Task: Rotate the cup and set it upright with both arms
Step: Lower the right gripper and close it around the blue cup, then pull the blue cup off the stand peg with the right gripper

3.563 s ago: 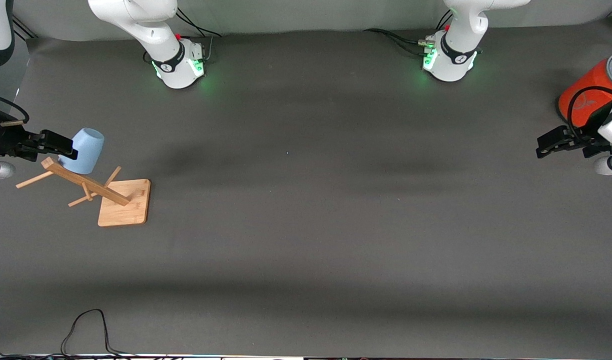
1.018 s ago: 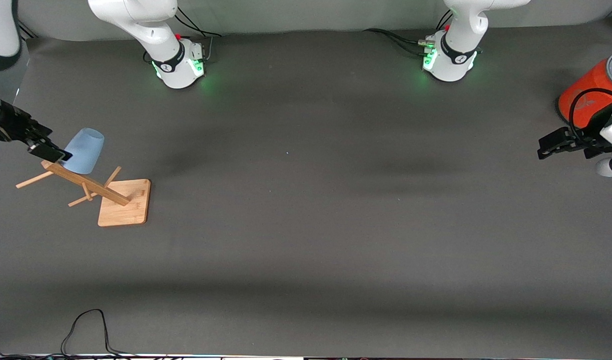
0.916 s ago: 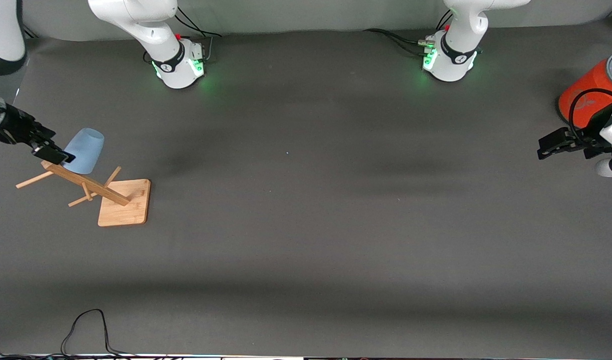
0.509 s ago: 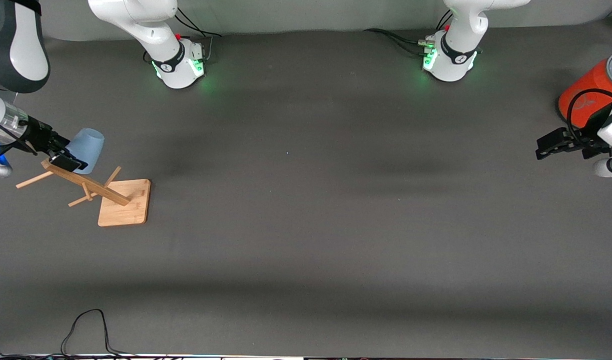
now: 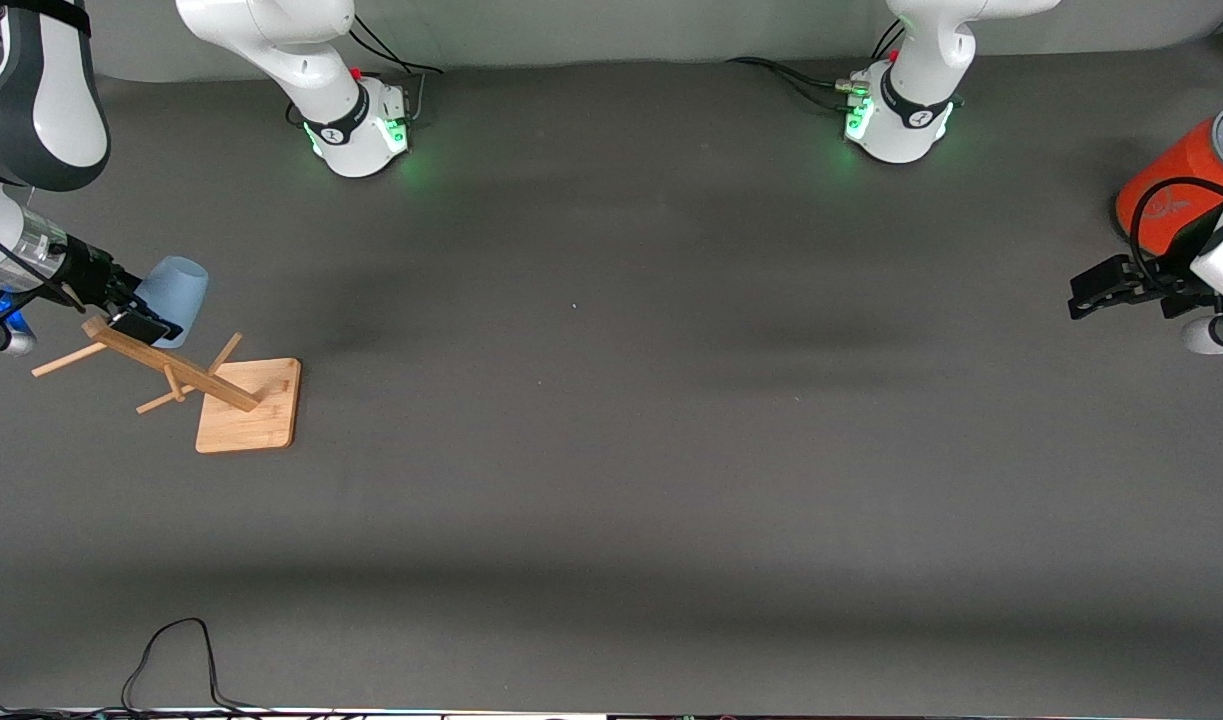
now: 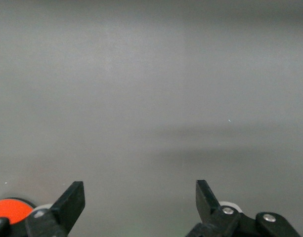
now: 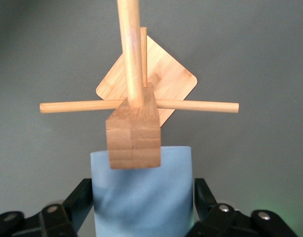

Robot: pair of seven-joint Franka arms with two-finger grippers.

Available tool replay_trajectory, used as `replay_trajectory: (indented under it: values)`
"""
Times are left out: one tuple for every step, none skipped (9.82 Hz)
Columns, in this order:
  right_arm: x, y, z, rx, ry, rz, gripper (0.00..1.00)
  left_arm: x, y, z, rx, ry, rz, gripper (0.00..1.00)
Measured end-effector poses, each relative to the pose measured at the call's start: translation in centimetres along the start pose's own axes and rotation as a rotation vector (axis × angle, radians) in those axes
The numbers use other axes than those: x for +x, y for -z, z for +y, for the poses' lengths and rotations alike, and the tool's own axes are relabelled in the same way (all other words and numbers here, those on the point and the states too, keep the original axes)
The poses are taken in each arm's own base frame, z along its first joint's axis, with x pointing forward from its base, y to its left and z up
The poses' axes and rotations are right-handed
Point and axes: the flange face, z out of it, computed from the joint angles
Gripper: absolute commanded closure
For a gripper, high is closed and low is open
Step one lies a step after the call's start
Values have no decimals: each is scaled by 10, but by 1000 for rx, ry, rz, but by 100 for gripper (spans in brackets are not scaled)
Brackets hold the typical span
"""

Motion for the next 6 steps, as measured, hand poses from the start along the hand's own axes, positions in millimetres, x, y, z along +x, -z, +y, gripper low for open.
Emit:
replay_trajectory:
  values:
    - [0,0,0,0,5,0,44,0,0,0,0,0,0,0]
    - [0,1,0,1,9,1,43,0,0,0,0,1,1,0]
    - [0,1,0,1,11,1,43,0,0,0,0,1,1,0]
    - [0,1,0,1,12,1,43,0,0,0,0,1,1,0]
    - [0,1,0,2,13,1,43,0,1,0,0,2,1,0]
    - [-1,3,1,3,13,2,43,0,1,0,0,2,3,0]
